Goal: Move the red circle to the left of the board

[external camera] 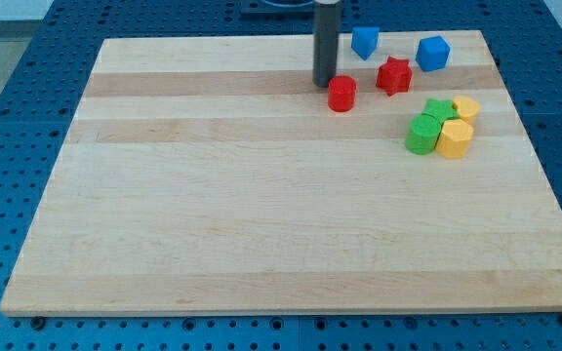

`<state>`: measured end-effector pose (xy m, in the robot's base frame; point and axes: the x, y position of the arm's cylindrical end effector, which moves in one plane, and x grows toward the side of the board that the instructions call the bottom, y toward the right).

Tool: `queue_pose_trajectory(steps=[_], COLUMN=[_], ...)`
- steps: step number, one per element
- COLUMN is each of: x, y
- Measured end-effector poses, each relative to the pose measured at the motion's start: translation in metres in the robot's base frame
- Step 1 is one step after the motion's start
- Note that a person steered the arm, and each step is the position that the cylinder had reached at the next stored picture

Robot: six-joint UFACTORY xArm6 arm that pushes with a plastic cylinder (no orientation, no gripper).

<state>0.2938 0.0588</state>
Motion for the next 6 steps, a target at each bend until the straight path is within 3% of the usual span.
queue_pose_trajectory(steps=[2,3,6], x=[0.015,0.040,0.024], y=[0.090,0.089,-0.108])
